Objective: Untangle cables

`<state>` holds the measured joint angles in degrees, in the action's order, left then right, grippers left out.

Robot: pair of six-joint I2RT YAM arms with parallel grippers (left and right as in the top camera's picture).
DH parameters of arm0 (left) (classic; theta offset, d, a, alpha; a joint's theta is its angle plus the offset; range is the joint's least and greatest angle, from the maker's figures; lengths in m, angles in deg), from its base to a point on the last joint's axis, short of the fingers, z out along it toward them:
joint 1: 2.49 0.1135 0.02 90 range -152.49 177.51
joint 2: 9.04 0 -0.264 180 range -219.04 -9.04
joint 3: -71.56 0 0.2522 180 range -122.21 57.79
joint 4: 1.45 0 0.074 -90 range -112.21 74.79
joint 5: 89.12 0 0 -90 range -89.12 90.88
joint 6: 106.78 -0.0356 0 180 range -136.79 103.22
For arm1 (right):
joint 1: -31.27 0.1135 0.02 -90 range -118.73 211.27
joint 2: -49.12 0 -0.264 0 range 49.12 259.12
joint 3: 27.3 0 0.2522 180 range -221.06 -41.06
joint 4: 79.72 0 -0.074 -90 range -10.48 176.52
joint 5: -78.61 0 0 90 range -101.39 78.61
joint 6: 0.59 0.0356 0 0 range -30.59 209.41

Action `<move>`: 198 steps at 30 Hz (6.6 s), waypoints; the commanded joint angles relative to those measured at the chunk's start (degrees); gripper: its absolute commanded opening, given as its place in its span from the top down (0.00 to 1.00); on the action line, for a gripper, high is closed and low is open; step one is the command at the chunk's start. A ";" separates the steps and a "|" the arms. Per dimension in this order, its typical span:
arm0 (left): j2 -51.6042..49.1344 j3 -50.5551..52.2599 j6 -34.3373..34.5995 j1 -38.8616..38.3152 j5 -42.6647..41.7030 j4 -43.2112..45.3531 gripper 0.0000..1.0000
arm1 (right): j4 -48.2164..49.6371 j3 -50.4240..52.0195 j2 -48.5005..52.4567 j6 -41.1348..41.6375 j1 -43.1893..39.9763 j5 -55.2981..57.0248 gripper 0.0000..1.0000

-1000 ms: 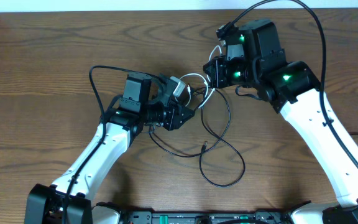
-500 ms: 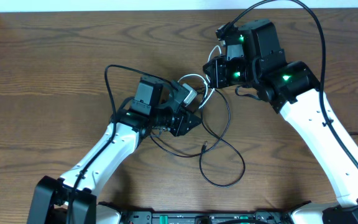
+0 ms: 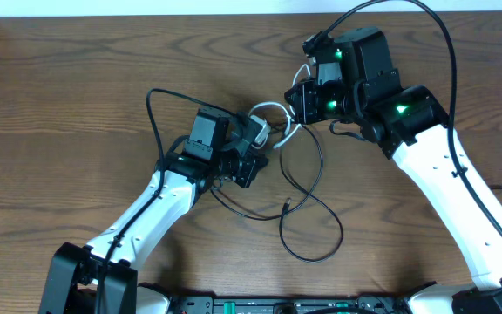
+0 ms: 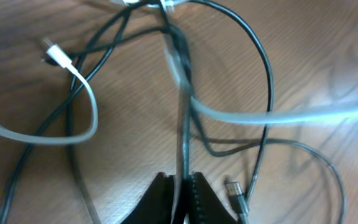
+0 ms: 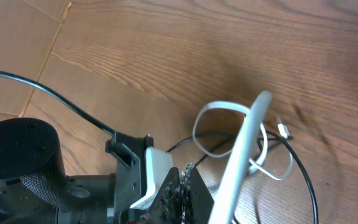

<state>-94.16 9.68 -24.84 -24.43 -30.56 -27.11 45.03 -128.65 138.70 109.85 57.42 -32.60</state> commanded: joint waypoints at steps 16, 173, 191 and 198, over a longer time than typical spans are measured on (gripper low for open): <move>-0.61 1.03 20.00 10.60 25.46 -1.51 0.92 | -3.48 -3.08 -5.99 0.24 -8.83 -0.11 0.99; 10.45 1.01 27.45 -10.29 10.21 -4.13 0.83 | -34.14 -45.33 38.62 3.43 -77.44 21.11 0.01; 10.45 1.01 27.19 -10.29 9.94 -2.97 0.83 | -33.68 -39.52 22.01 -6.23 -71.73 4.90 0.02; 12.11 0.94 24.22 -9.49 11.80 -1.31 0.83 | -33.53 -33.40 20.20 -23.69 -60.24 -16.26 0.01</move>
<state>-84.21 9.72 1.59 -34.55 -20.27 -29.14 12.46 -164.15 159.31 95.41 -7.36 -37.69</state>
